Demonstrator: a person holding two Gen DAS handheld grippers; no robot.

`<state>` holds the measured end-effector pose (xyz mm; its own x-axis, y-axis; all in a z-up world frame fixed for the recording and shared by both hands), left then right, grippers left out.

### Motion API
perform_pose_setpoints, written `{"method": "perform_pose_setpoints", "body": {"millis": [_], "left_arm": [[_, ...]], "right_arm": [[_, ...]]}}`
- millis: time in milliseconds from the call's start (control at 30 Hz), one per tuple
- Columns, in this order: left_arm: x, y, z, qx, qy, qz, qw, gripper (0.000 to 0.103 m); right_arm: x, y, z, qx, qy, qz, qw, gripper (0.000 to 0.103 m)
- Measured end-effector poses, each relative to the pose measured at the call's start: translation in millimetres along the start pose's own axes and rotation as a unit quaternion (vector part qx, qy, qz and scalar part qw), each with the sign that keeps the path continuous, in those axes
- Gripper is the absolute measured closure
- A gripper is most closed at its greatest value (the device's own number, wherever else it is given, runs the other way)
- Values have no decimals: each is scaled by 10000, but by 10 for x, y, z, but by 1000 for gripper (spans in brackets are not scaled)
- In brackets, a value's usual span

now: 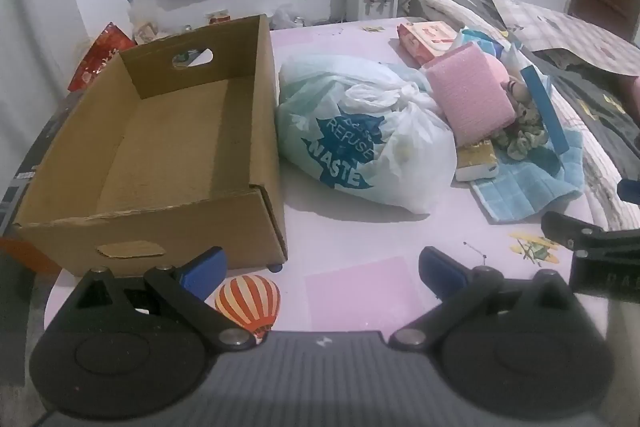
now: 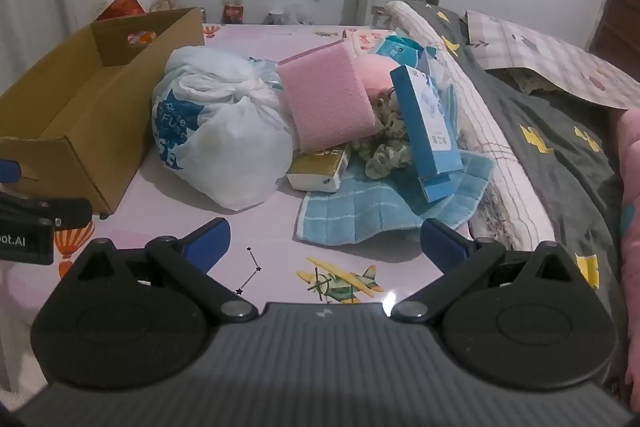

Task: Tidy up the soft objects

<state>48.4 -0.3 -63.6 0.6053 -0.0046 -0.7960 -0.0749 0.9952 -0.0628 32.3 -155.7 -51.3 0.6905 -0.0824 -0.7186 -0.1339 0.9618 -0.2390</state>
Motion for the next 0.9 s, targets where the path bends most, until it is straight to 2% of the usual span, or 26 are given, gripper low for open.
{"method": "perform_pose_setpoints", "body": {"millis": [400, 900], "left_arm": [[-2, 66, 81, -2, 48, -20, 10000, 0], [25, 61, 8, -125, 49, -18, 9999, 0]], "right_arm": [[1, 46, 49, 35, 4, 8, 10000, 1], [35, 44, 33, -22, 26, 4, 10000, 1]]}}
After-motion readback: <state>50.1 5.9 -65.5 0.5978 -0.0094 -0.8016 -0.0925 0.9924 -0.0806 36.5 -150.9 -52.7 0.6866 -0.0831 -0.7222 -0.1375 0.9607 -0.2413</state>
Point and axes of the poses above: each gripper's, at about its wrist camera, not at the fingertips, and x roughly the way its jaws point, y to its left, z to its top, the point moved 8 cm from there along x, roughly the way its jaws point, and after that the axes turned 11 degrees about -x, right-handed, at the moved point
